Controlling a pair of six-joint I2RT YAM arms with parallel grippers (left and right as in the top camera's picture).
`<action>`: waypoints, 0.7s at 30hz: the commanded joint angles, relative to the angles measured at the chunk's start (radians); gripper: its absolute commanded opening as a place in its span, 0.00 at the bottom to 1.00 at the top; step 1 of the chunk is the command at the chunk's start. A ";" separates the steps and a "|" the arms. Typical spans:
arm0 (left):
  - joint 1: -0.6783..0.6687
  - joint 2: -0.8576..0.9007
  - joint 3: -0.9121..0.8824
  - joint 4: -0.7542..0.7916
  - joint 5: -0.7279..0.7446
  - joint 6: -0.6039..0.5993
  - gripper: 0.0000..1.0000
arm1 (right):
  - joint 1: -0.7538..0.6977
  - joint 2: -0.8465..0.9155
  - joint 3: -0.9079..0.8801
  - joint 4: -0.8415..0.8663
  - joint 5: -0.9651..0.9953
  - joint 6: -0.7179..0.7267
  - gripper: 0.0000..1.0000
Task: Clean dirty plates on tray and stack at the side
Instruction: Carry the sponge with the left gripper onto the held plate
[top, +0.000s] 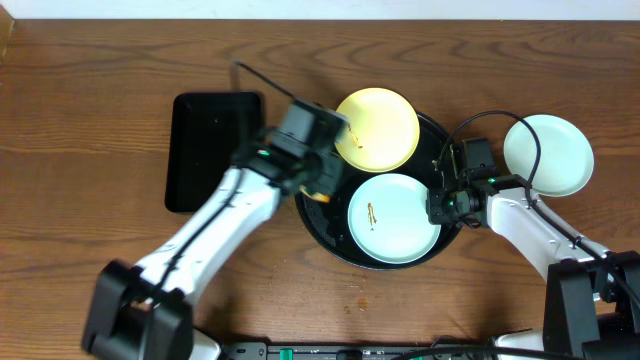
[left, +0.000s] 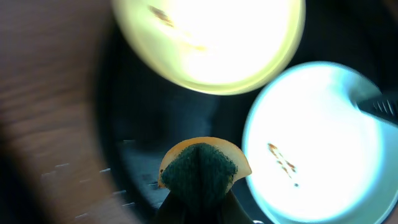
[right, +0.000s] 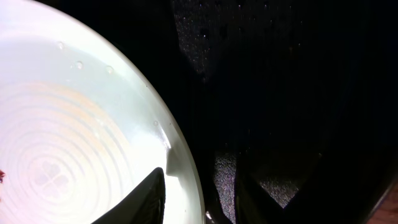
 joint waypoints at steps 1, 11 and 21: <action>-0.063 0.075 0.017 0.014 0.005 -0.016 0.07 | 0.006 0.007 -0.008 0.000 0.006 0.001 0.34; -0.189 0.197 0.017 0.098 0.005 -0.016 0.08 | 0.006 0.007 -0.008 0.000 0.006 0.001 0.31; -0.244 0.216 0.016 0.221 -0.006 0.001 0.07 | 0.006 0.007 -0.008 -0.001 0.006 0.001 0.31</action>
